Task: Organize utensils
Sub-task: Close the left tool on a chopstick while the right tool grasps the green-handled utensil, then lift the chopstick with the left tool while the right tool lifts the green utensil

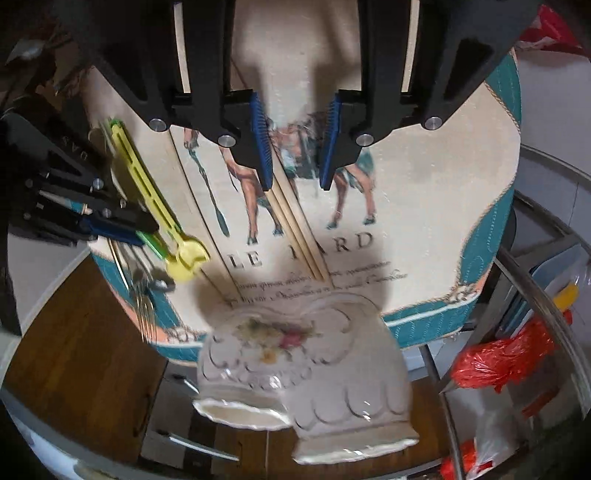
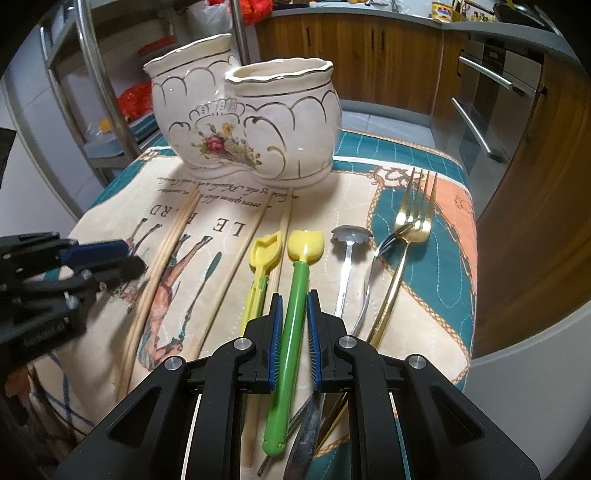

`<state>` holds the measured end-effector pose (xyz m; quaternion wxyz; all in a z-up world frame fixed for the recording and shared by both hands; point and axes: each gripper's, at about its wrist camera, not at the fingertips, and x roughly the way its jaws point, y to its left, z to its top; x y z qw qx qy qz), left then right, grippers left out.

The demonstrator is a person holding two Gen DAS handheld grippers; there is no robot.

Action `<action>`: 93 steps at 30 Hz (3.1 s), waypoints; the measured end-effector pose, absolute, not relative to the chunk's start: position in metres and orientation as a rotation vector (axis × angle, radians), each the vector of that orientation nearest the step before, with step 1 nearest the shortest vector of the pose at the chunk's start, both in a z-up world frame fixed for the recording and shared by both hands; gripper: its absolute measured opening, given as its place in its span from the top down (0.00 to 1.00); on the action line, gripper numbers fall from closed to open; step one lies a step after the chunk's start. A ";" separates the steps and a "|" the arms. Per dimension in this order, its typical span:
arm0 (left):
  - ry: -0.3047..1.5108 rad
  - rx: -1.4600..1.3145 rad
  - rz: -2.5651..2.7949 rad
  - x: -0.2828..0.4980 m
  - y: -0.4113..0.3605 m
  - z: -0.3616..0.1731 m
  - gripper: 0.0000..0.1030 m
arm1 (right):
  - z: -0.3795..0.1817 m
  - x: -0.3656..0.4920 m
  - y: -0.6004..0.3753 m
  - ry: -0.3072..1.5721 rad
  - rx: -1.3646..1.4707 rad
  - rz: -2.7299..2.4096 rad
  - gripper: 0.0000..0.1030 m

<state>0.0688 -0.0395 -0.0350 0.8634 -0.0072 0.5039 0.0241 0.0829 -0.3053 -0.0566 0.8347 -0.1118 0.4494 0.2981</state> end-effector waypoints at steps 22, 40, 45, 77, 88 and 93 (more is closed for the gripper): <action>1.071 -0.004 -0.012 0.082 -0.033 -0.045 0.84 | -0.058 0.091 -0.298 0.971 -0.239 0.619 0.86; 1.074 0.004 -0.143 0.080 -0.010 -0.029 1.00 | -0.047 0.089 -0.299 0.951 -0.223 0.625 0.90; 1.097 0.021 -0.145 0.081 -0.025 -0.036 0.93 | -0.049 0.088 -0.297 0.958 -0.232 0.625 0.90; 1.127 0.190 -0.209 0.072 0.003 -0.040 0.96 | -0.056 0.093 -0.295 1.002 -0.235 0.631 0.90; 1.042 0.145 -0.233 0.067 0.009 -0.043 0.96 | -0.052 0.094 -0.290 0.993 -0.247 0.599 0.90; 0.945 0.137 -0.291 0.059 0.020 -0.028 0.96 | -0.030 0.086 -0.304 0.904 -0.192 0.600 0.90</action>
